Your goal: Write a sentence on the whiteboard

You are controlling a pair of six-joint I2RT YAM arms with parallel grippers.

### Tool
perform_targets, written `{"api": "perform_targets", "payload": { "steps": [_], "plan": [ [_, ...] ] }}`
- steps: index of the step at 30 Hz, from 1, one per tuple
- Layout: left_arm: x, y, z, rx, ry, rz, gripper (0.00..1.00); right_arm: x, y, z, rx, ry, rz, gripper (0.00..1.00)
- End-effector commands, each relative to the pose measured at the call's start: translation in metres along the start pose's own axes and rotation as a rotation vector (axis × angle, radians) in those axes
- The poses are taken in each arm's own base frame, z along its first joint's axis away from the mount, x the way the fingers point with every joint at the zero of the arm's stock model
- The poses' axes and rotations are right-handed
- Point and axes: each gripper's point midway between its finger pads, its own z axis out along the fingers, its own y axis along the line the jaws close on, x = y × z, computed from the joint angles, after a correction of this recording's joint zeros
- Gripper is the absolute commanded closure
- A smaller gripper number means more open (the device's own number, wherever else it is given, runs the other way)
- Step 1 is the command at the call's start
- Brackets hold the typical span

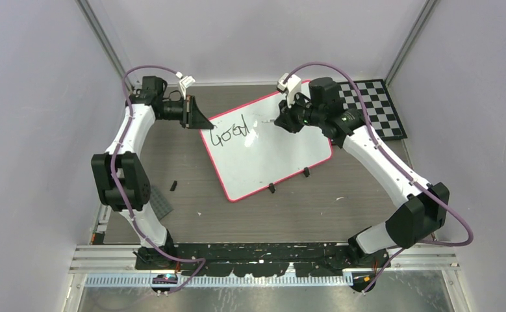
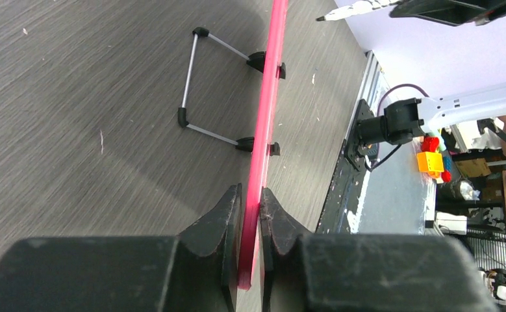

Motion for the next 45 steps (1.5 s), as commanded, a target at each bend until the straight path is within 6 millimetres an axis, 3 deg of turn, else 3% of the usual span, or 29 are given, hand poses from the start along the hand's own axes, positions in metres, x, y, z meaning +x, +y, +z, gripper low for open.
{"api": "perform_targets", "payload": {
  "steps": [1, 11, 20, 30, 45],
  "plan": [
    [-0.010, -0.003, -0.001, 0.005, -0.007, 0.045, 0.89, -0.011, -0.009, 0.005, 0.031, -0.026, -0.063, 1.00],
    [-0.010, -0.005, -0.001, 0.005, 0.007, 0.064, 1.00, -0.020, -0.002, 0.014, -0.005, -0.049, -0.076, 1.00],
    [-0.009, -0.004, -0.001, 0.005, 0.010, 0.067, 1.00, -0.031, -0.001, 0.021, -0.016, -0.074, -0.080, 1.00],
    [-0.007, -0.004, -0.001, 0.000, 0.013, 0.065, 1.00, -0.017, -0.008, 0.031, 0.001, -0.030, -0.099, 1.00],
    [-0.006, -0.005, -0.002, 0.002, 0.020, 0.077, 1.00, 0.012, -0.003, 0.012, 0.025, 0.033, -0.096, 1.00]
  ]
}}
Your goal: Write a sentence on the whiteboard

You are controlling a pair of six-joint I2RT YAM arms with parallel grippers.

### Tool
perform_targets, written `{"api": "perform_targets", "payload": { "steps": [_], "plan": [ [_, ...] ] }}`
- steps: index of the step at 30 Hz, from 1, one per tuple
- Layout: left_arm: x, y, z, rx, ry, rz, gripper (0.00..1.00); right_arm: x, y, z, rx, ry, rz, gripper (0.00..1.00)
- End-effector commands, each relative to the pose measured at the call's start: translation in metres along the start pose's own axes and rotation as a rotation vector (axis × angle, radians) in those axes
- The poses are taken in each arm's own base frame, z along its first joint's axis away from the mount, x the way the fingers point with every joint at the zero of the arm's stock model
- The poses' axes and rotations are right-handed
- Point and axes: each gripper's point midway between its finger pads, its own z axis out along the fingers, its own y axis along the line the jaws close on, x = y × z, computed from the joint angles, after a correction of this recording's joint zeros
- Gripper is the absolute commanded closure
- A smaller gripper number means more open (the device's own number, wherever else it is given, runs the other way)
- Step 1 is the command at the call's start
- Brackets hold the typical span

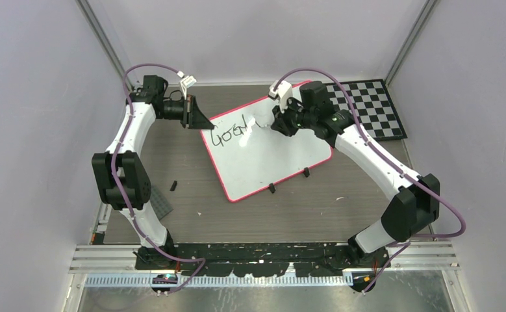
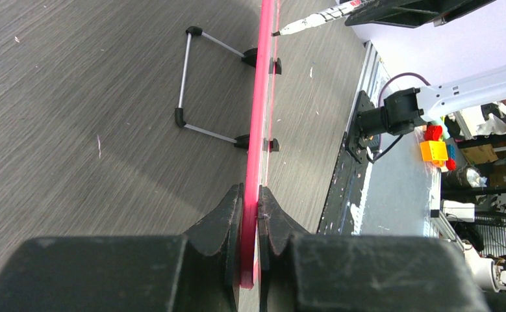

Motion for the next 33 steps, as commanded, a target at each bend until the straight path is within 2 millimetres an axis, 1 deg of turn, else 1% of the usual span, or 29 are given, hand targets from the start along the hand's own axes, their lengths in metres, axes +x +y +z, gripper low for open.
{"api": "perform_targets", "payload": {
  "steps": [1, 4, 11, 16, 19, 22, 29, 33],
  "plan": [
    [-0.005, -0.001, -0.003, -0.025, 0.006, 0.034, 1.00, -0.008, -0.003, -0.014, 0.038, -0.025, -0.026, 1.00],
    [-0.005, -0.001, -0.003, -0.024, 0.007, 0.037, 1.00, -0.012, -0.004, -0.014, 0.039, -0.033, -0.029, 1.00],
    [-0.004, -0.001, -0.003, -0.024, 0.008, 0.039, 1.00, -0.036, -0.016, -0.008, 0.069, -0.078, -0.039, 1.00],
    [-0.005, -0.001, -0.002, -0.022, 0.008, 0.044, 1.00, -0.048, -0.022, -0.005, 0.078, -0.102, -0.043, 1.00],
    [-0.005, 0.000, -0.003, -0.023, 0.008, 0.046, 1.00, -0.050, -0.024, -0.004, 0.076, -0.102, -0.047, 1.00],
    [-0.003, 0.000, -0.002, -0.021, 0.011, 0.045, 1.00, -0.051, -0.020, -0.007, 0.056, -0.109, -0.051, 1.00],
    [-0.003, 0.000, -0.003, -0.019, 0.015, 0.053, 1.00, -0.049, 0.000, -0.028, 0.003, -0.156, -0.060, 1.00],
    [-0.003, -0.001, -0.003, -0.015, 0.014, 0.054, 1.00, -0.043, -0.003, -0.026, 0.020, -0.133, -0.048, 1.00]
  ]
}}
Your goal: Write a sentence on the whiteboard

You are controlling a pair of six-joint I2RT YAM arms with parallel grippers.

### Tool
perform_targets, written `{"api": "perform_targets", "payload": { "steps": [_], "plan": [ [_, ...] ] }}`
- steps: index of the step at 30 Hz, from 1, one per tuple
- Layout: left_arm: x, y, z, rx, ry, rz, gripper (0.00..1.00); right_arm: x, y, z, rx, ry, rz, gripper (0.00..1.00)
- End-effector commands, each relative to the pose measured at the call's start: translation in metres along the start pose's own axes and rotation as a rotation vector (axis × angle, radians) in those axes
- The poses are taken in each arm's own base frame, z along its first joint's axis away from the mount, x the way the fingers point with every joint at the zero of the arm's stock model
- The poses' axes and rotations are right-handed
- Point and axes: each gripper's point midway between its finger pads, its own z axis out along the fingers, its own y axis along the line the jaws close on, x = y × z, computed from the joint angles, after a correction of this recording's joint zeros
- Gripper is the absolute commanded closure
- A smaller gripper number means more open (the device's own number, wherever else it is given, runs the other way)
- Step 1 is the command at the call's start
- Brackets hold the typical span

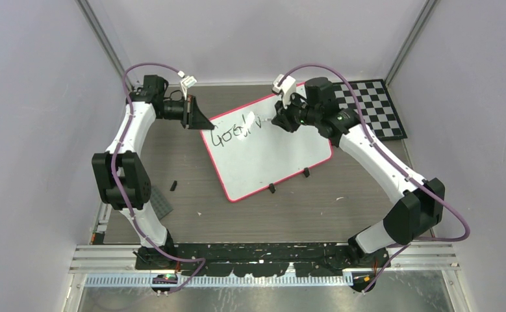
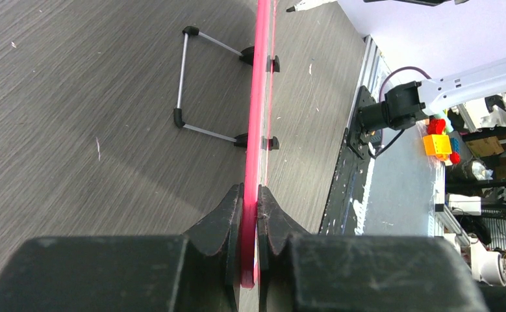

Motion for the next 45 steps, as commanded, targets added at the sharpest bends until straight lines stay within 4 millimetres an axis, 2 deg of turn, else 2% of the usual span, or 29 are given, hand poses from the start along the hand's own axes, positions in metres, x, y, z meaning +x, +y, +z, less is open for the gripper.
{"api": "perform_targets", "payload": {
  "steps": [1, 6, 17, 30, 34, 35, 37, 41, 45],
  "plan": [
    [-0.004, 0.002, -0.002, -0.024, 0.011, 0.034, 1.00, -0.024, -0.005, -0.014, 0.033, -0.074, -0.033, 1.00],
    [-0.005, 0.003, -0.002, -0.023, 0.010, 0.032, 1.00, -0.024, -0.016, -0.007, 0.072, -0.058, -0.038, 1.00],
    [-0.005, 0.004, -0.001, -0.027, 0.012, 0.030, 1.00, -0.021, -0.023, 0.004, 0.083, -0.039, -0.045, 1.00],
    [-0.008, 0.005, -0.001, -0.030, 0.011, 0.032, 1.00, -0.016, -0.039, -0.007, 0.141, -0.023, -0.033, 1.00],
    [-0.007, 0.006, -0.002, -0.032, 0.012, 0.029, 1.00, -0.014, -0.036, -0.006, 0.118, -0.020, -0.027, 1.00],
    [-0.005, 0.000, 0.007, -0.013, 0.029, 0.038, 1.00, -0.014, -0.033, -0.005, 0.108, -0.020, -0.027, 1.00],
    [-0.004, -0.001, 0.009, -0.009, 0.031, 0.039, 1.00, -0.012, -0.028, -0.005, 0.085, -0.015, -0.027, 1.00],
    [-0.004, -0.001, 0.009, -0.009, 0.032, 0.039, 1.00, -0.002, -0.015, -0.005, 0.047, 0.011, -0.040, 1.00],
    [-0.004, -0.002, 0.009, -0.008, 0.033, 0.042, 1.00, 0.007, -0.012, -0.007, 0.044, 0.039, -0.037, 1.00]
  ]
}}
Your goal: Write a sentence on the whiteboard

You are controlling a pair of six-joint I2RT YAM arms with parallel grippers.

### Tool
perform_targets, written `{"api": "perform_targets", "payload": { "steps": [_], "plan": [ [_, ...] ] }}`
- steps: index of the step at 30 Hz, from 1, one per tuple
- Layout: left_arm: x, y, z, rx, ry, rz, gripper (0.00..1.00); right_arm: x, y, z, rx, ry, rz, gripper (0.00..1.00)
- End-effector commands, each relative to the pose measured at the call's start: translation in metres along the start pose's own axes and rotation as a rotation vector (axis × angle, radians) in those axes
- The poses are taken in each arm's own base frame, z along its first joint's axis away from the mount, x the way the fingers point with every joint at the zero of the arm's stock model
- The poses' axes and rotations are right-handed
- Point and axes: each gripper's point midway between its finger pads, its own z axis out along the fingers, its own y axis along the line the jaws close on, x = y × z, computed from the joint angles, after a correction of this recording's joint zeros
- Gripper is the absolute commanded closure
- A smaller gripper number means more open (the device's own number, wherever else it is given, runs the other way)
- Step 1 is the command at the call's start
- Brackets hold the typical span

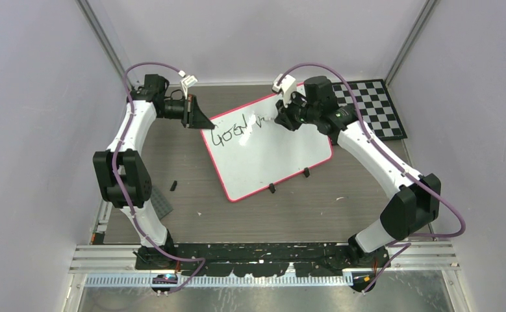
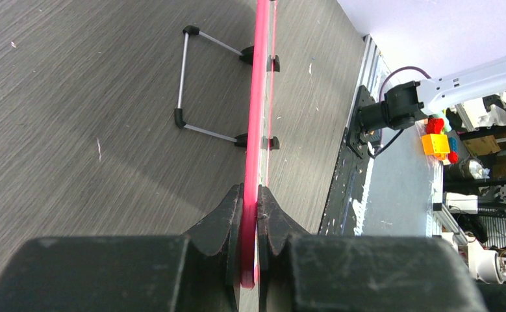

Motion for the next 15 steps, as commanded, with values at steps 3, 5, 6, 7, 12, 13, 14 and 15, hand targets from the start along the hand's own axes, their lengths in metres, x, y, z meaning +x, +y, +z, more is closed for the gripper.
{"api": "perform_targets", "payload": {
  "steps": [3, 5, 6, 7, 12, 13, 14, 15],
  "plan": [
    [-0.003, -0.003, 0.005, -0.017, 0.022, 0.043, 1.00, -0.002, 0.005, -0.013, 0.006, -0.003, -0.034, 1.00],
    [-0.002, -0.003, 0.005, -0.017, 0.022, 0.044, 1.00, 0.000, 0.005, -0.014, 0.004, 0.005, -0.042, 1.00],
    [-0.002, -0.003, 0.005, -0.017, 0.023, 0.043, 1.00, 0.000, 0.006, -0.015, 0.002, 0.008, -0.046, 1.00],
    [-0.002, -0.003, 0.005, -0.016, 0.023, 0.043, 1.00, 0.001, 0.005, -0.016, 0.002, 0.010, -0.051, 1.00],
    [-0.003, -0.004, 0.004, -0.017, 0.022, 0.049, 1.00, -0.010, 0.003, -0.020, 0.010, -0.005, -0.073, 1.00],
    [-0.003, -0.004, 0.004, -0.018, 0.021, 0.050, 1.00, -0.014, 0.001, -0.022, 0.014, -0.013, -0.076, 1.00],
    [-0.003, -0.004, 0.004, -0.017, 0.021, 0.050, 1.00, -0.019, 0.000, -0.023, 0.016, -0.024, -0.080, 1.00],
    [-0.003, -0.004, 0.004, -0.018, 0.021, 0.051, 1.00, -0.025, 0.000, -0.024, 0.015, -0.038, -0.084, 1.00]
  ]
}}
